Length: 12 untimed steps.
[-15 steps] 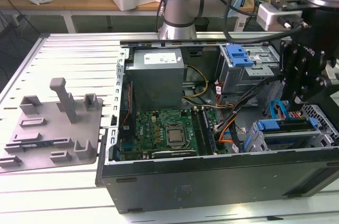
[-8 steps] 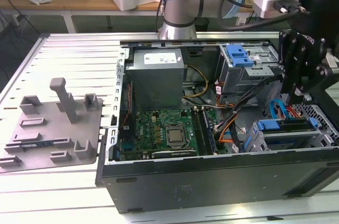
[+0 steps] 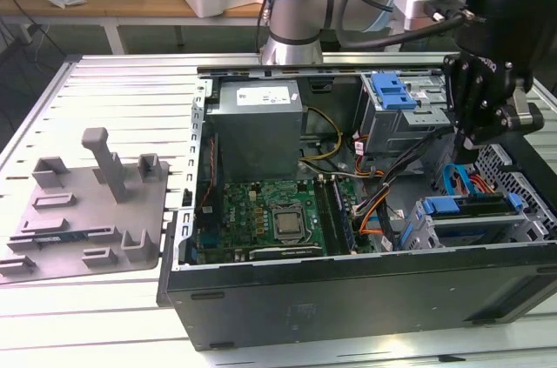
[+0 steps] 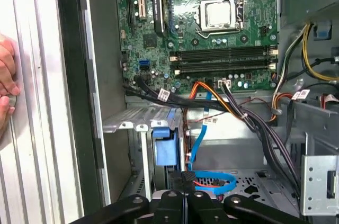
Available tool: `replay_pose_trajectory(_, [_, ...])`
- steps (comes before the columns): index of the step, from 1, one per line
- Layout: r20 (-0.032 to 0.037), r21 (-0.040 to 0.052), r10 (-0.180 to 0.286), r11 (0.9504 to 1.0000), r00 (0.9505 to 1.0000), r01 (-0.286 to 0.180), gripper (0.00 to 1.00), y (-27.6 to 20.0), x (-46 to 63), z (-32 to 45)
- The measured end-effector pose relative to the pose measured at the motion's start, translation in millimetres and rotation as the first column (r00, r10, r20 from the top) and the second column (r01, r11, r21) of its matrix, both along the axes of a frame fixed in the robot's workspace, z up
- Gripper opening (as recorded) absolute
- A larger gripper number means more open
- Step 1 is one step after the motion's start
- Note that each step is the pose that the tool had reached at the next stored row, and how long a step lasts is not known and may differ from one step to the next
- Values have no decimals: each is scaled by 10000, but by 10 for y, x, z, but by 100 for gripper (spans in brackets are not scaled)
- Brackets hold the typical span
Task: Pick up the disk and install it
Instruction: 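Insert the second disk wire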
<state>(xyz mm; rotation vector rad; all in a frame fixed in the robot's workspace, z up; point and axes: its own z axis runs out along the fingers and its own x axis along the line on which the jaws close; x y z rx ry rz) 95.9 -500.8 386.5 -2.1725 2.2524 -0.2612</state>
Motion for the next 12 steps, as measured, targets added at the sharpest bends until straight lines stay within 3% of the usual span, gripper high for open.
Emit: replay_pose_trajectory(12, [7,2,-3,10000,10000,3,11,2,-21,-1])
